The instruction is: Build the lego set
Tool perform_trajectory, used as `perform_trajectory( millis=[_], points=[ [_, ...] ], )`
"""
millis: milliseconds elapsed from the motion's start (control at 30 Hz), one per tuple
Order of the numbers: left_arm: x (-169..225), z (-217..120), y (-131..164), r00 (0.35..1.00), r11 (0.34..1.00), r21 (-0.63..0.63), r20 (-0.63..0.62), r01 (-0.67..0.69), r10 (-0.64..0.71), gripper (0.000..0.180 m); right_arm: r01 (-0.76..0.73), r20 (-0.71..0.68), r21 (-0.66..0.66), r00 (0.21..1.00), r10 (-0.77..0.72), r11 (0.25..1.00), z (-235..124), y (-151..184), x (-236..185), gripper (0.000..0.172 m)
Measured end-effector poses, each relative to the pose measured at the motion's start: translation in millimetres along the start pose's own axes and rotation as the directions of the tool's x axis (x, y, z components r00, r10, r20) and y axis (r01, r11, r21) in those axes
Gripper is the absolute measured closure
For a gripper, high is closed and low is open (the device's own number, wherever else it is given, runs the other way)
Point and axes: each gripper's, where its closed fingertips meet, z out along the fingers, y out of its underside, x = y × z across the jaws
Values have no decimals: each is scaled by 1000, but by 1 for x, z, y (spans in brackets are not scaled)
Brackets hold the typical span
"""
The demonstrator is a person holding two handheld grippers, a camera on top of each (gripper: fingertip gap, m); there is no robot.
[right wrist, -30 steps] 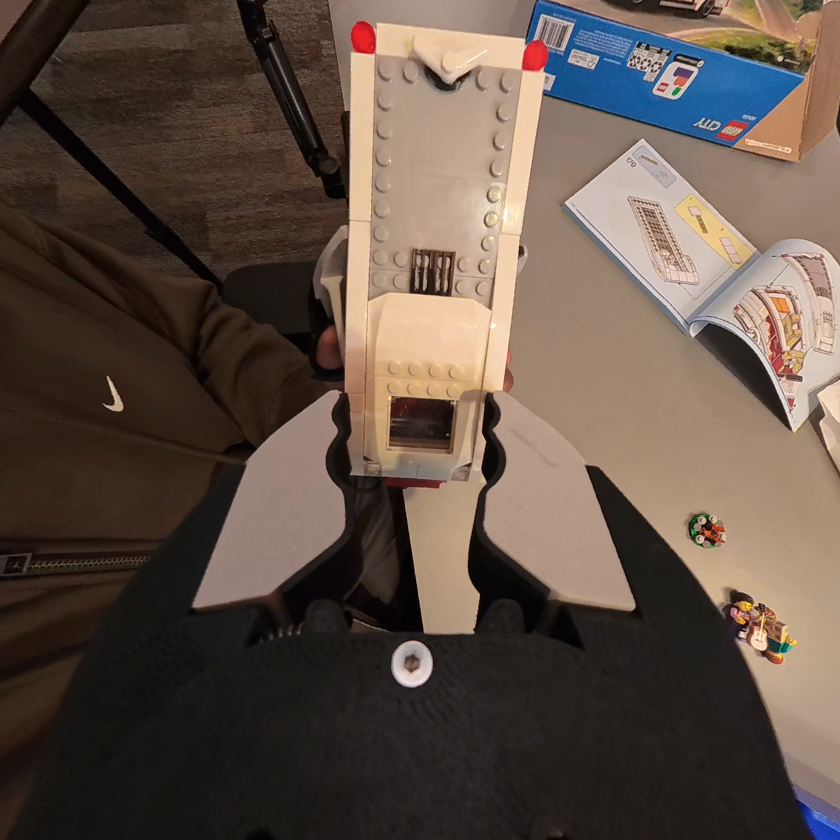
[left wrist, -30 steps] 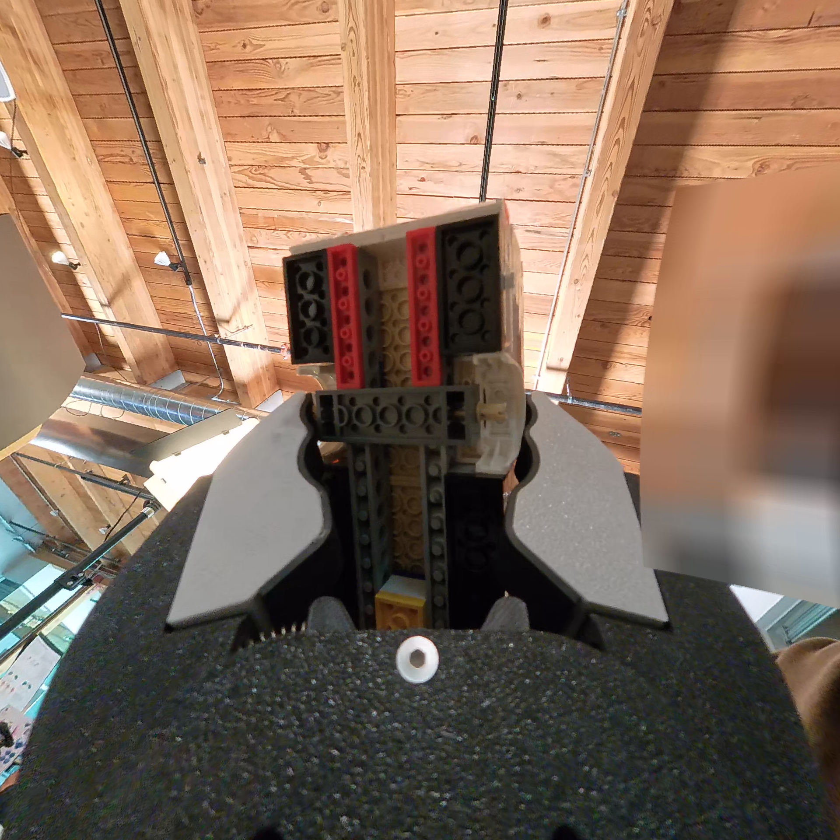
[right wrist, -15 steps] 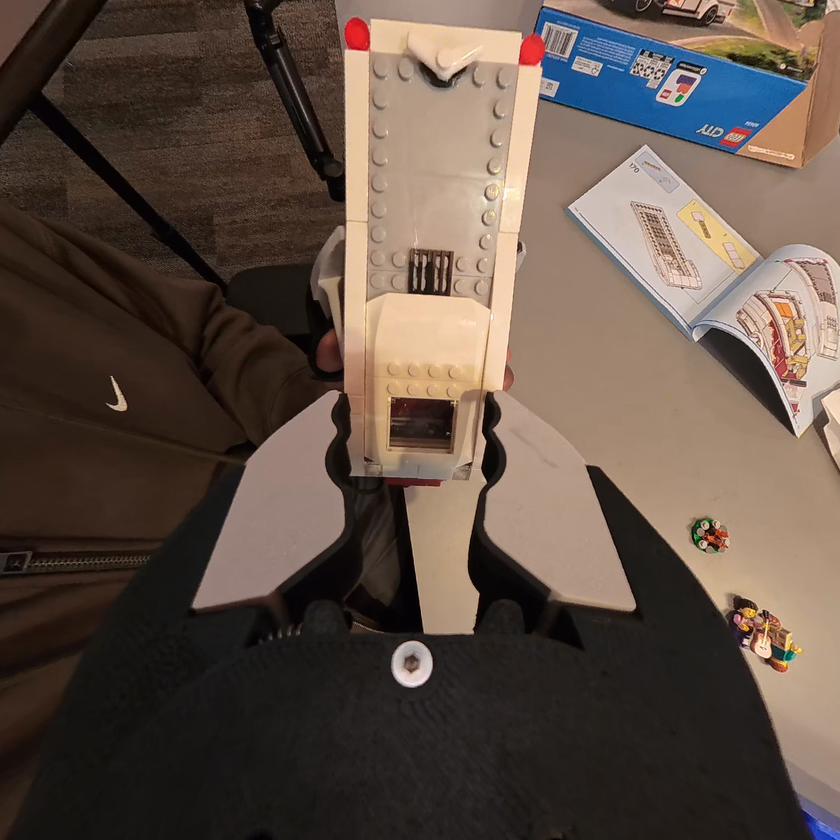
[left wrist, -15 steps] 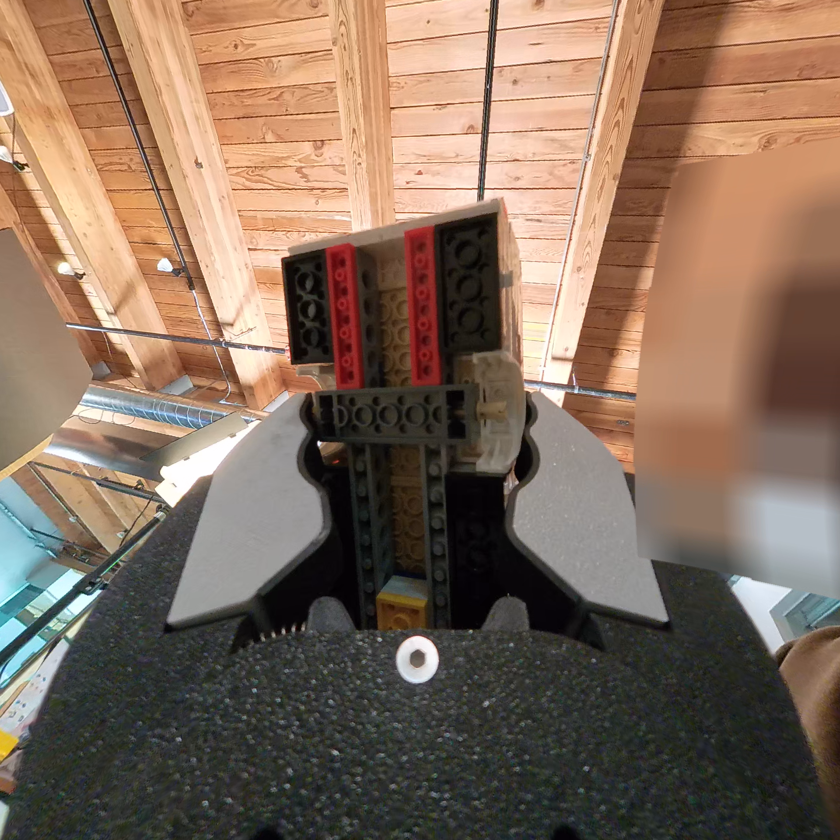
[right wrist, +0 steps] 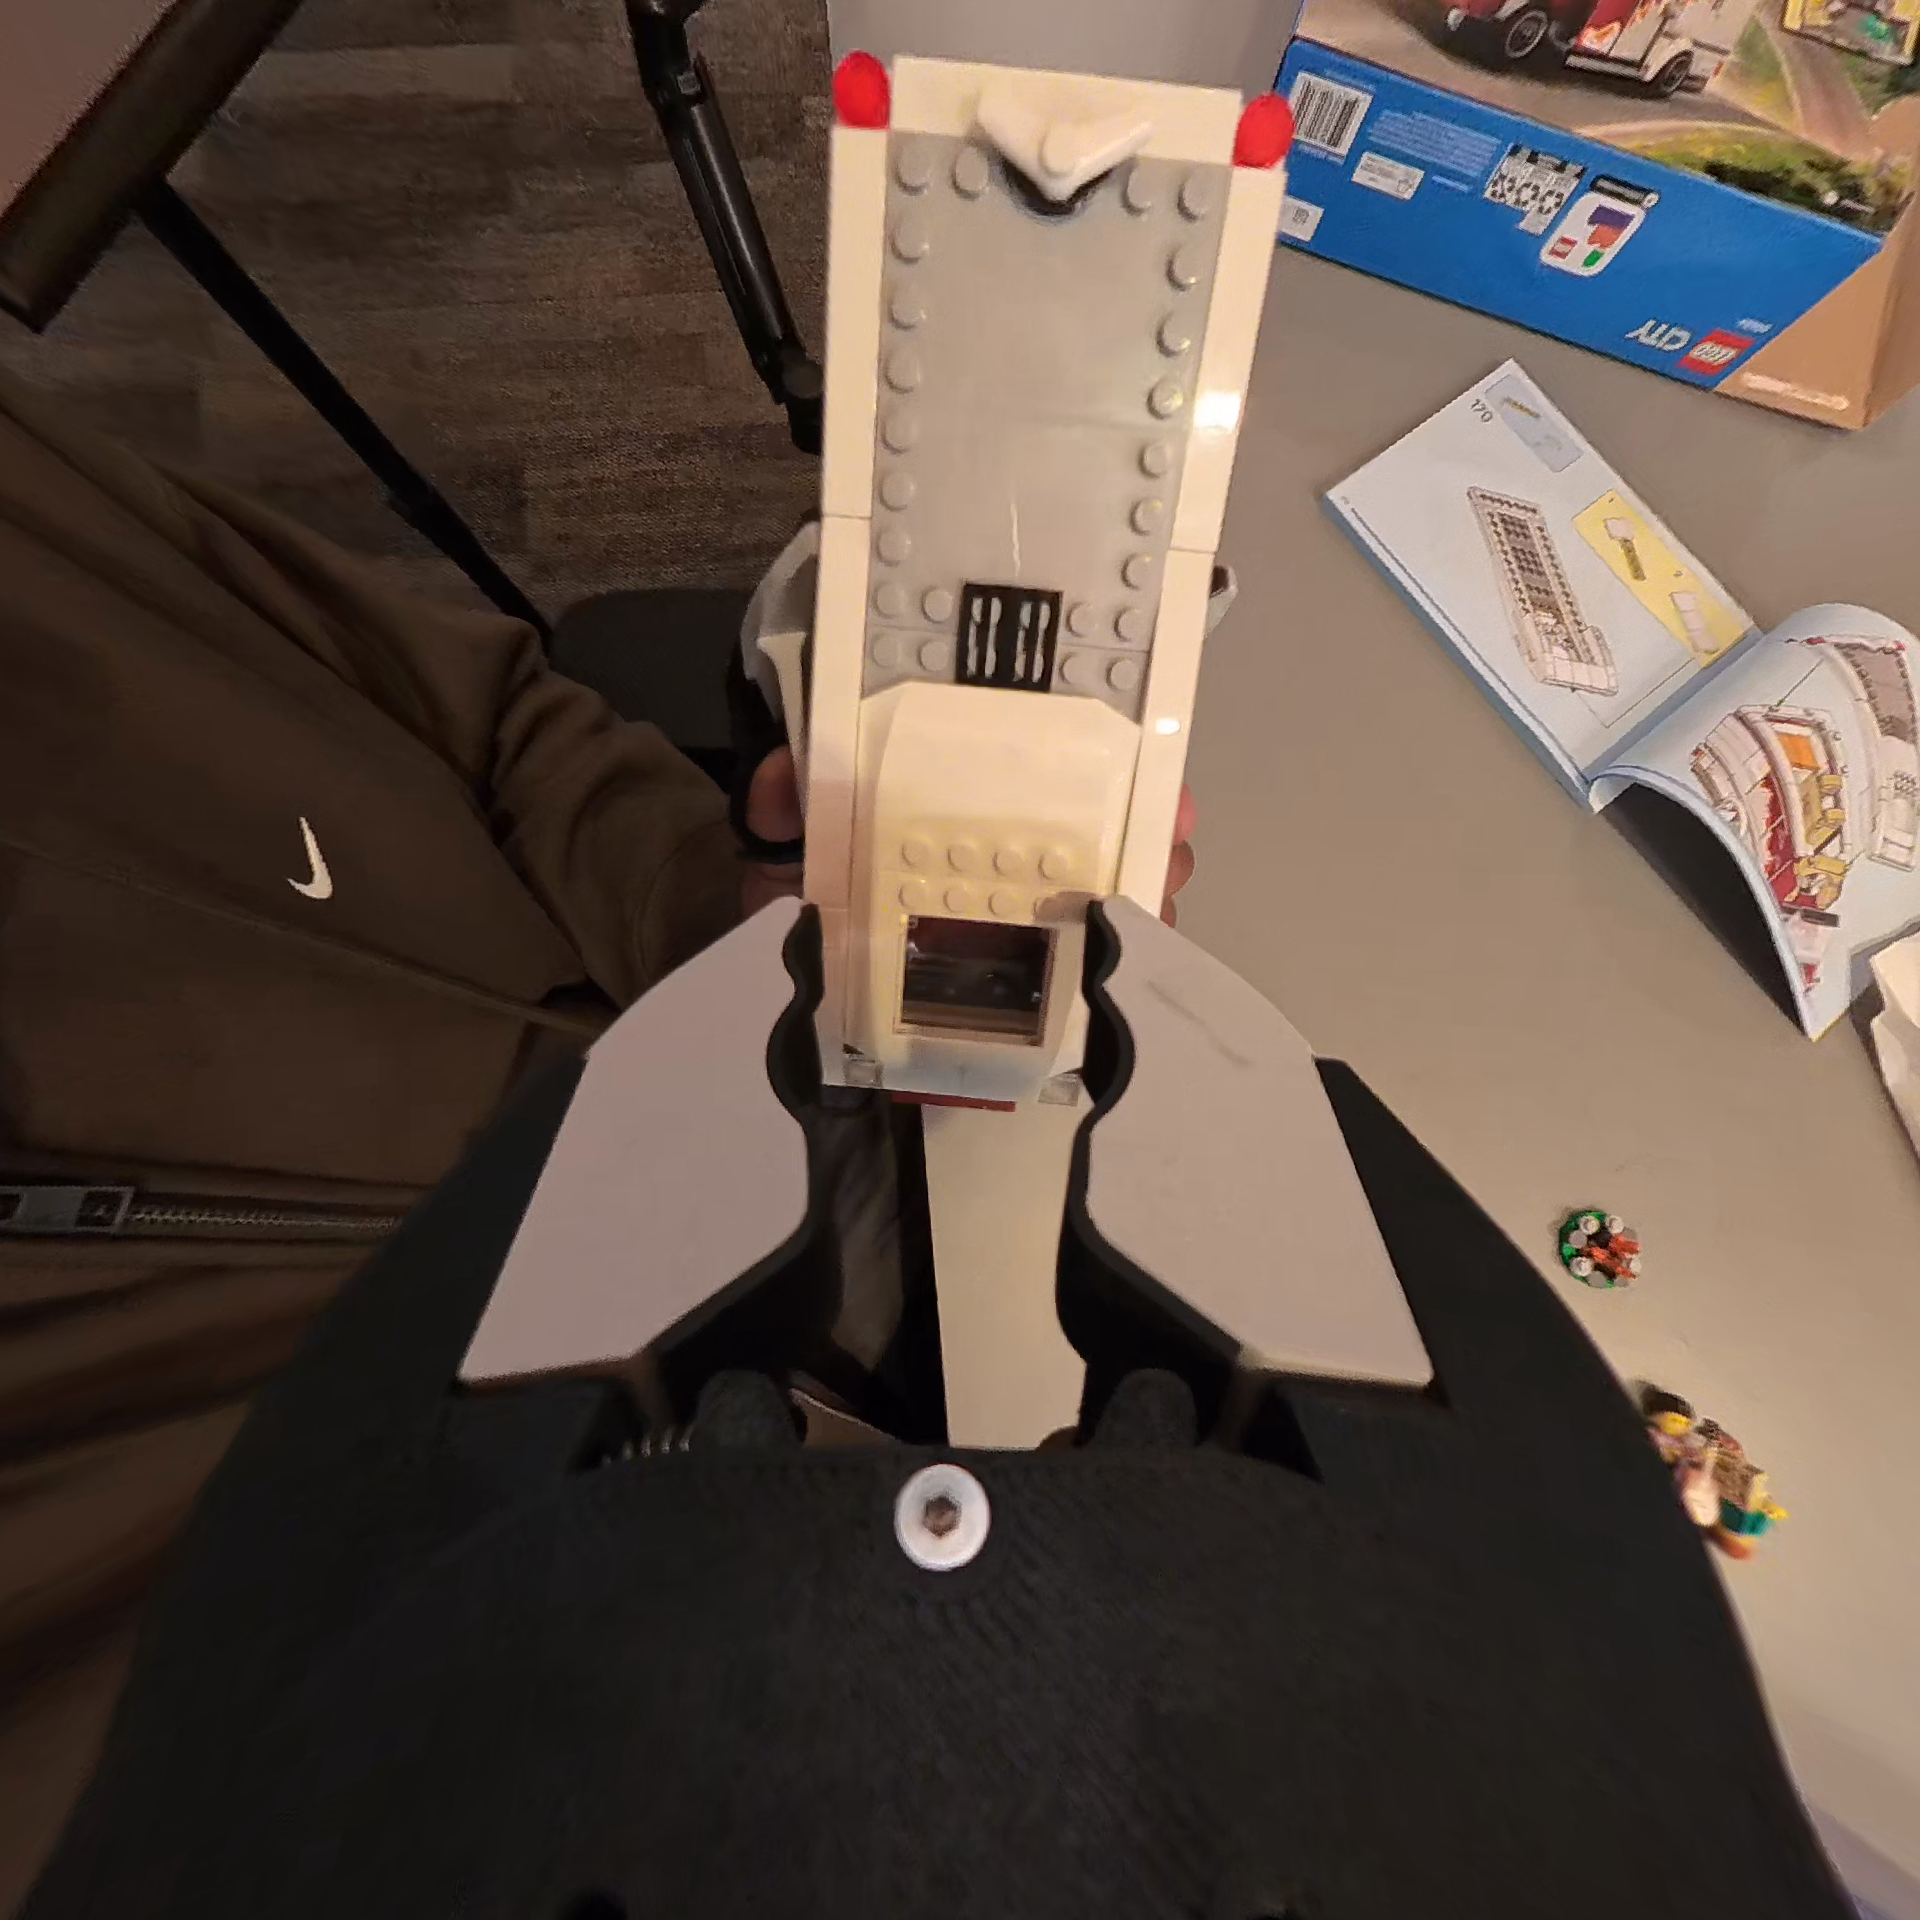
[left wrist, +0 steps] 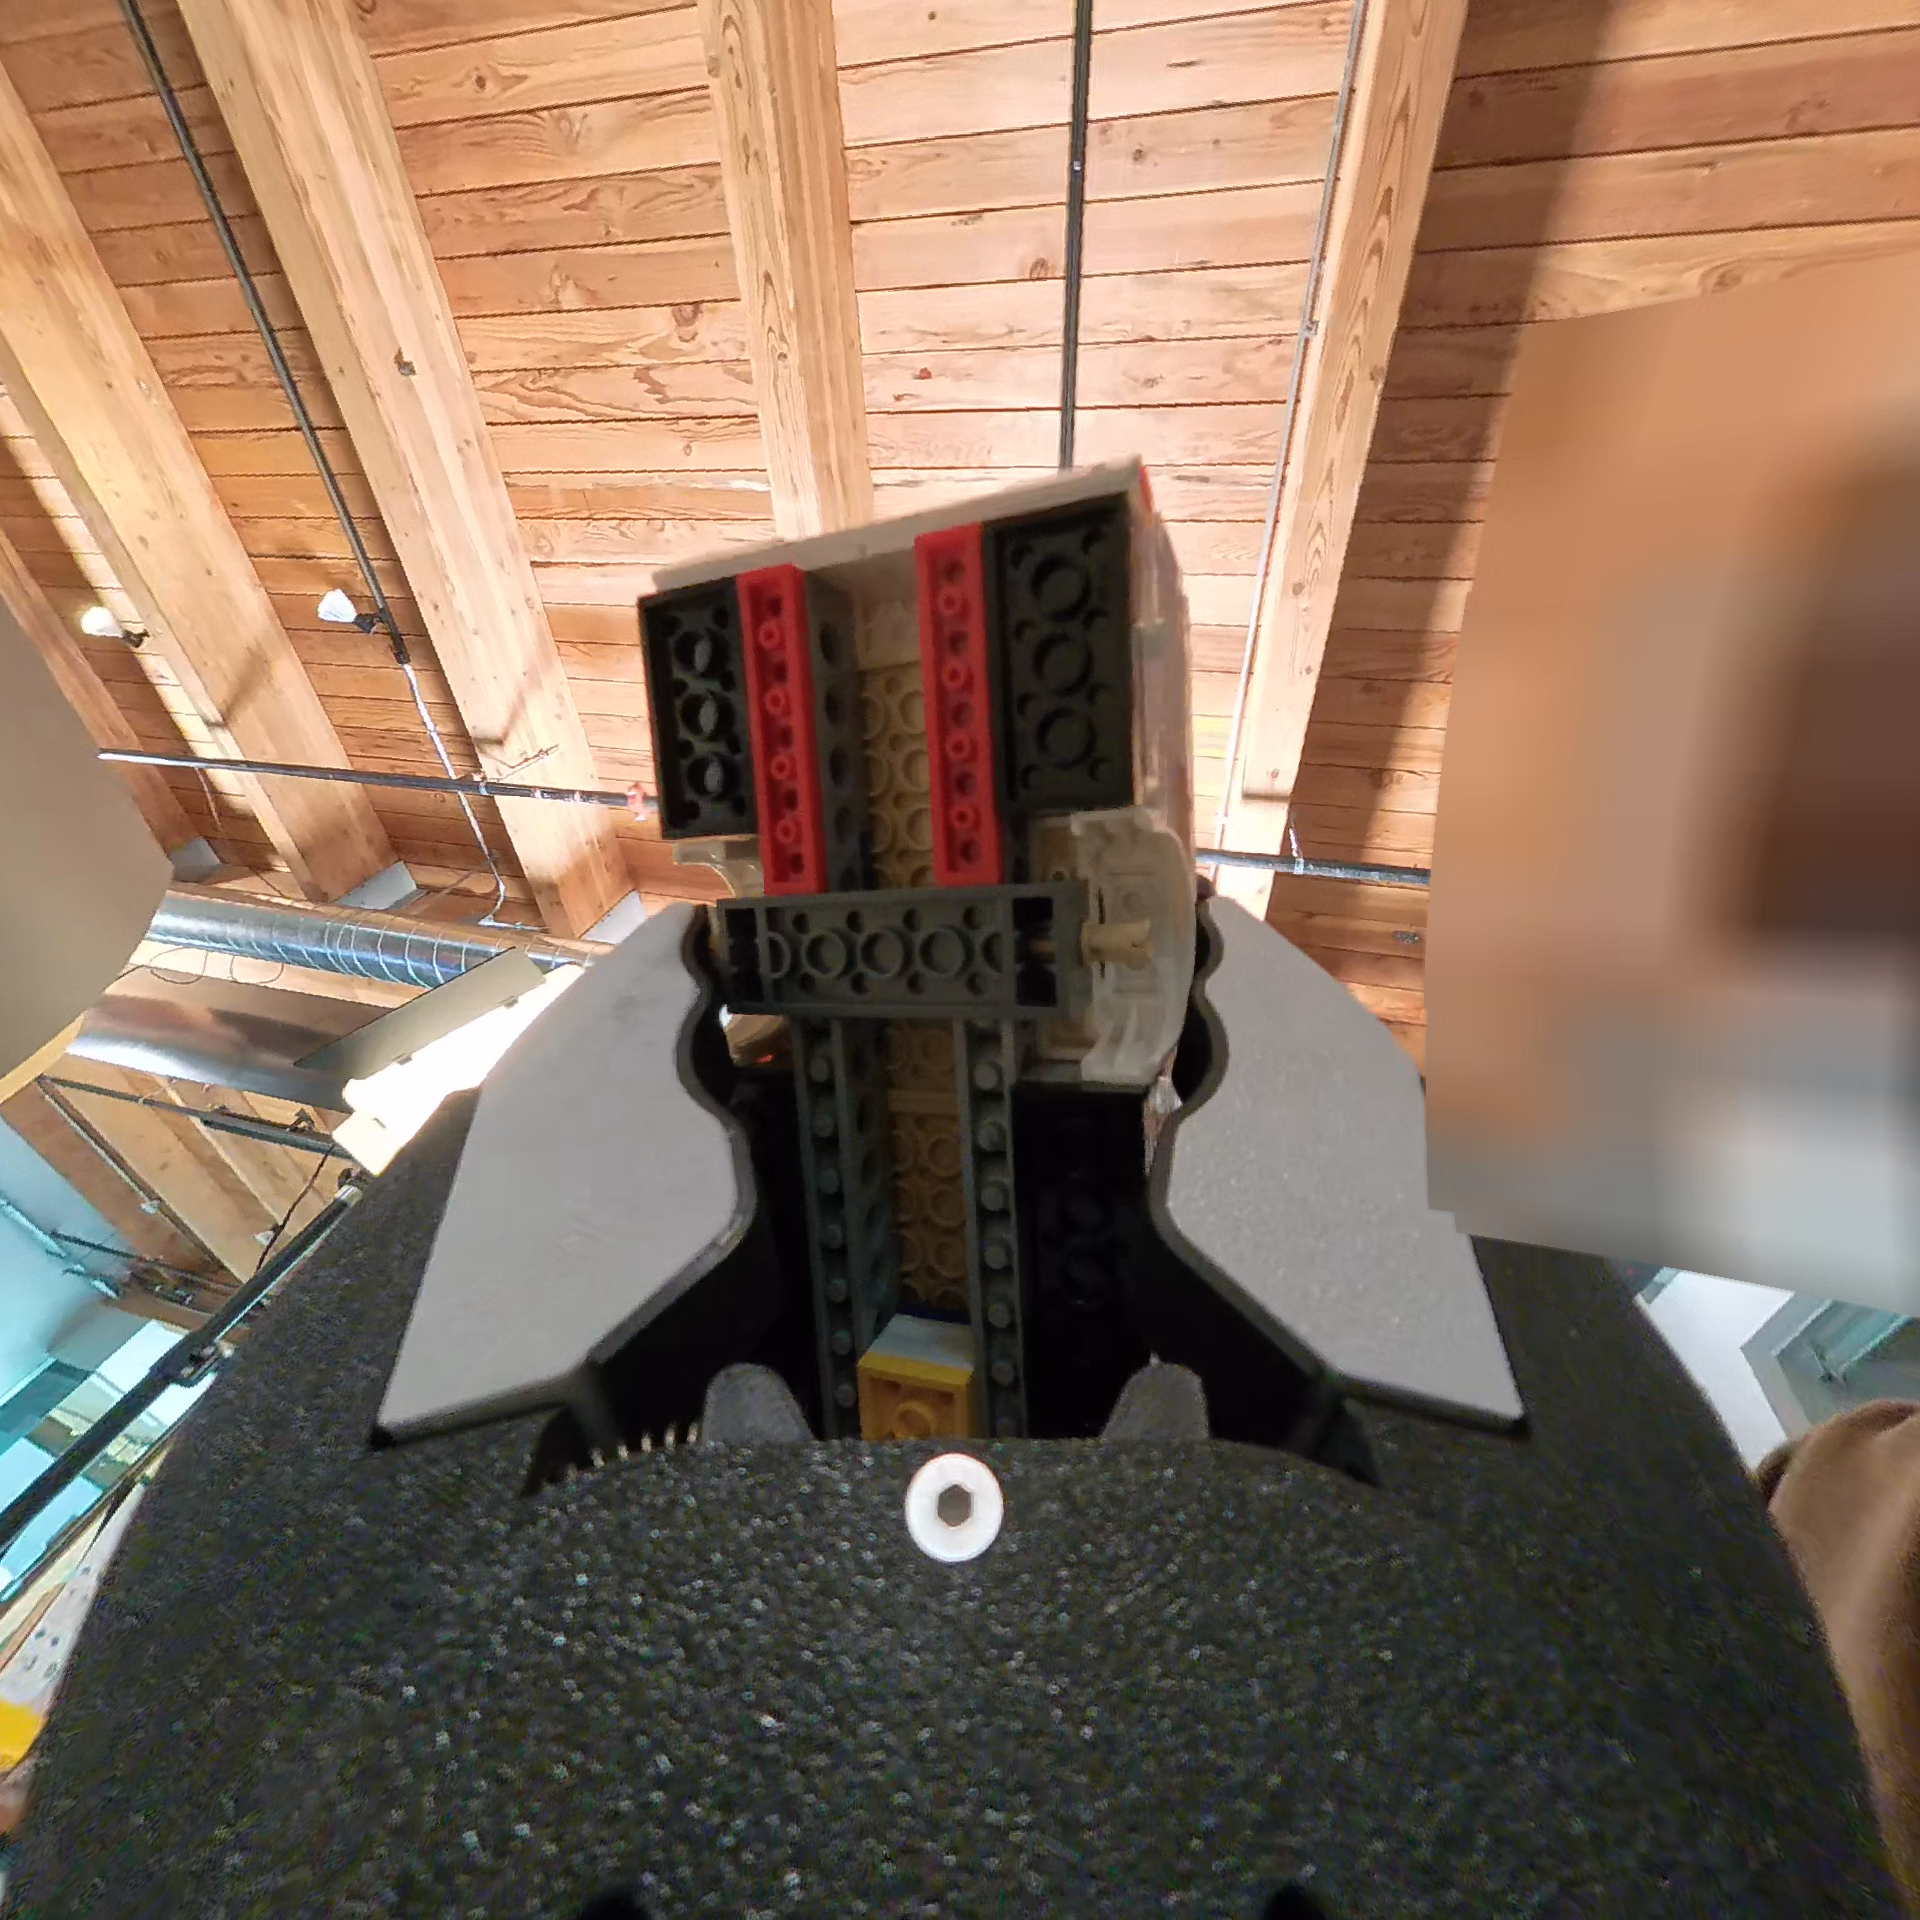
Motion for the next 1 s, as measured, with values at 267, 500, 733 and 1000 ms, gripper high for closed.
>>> perform_trajectory(
  millis=[267, 500, 733, 1000],
  points=[
    [1, -1, 18, 997, 994, -88, -1, -72, 72, 95, -8, -6, 208, 1000, 10, 978, 1, -46, 11, 112],
    [-2, -3, 24, 997, 990, -117, 16, -74, 76, 95, -18, 5, 271, 1000, 17, 962, 11, -58, 15, 118],
    [-7, -3, 21, 998, 992, -118, 52, -37, 43, 95, -45, 19, 307, 999, 41, 951, 15, -58, 21, 127],
    [-10, -2, 25, 996, 992, -124, 91, -6, 18, 95, -81, 27, 346, 997, 76, 935, 14, -57, 26, 127]
  ],
)
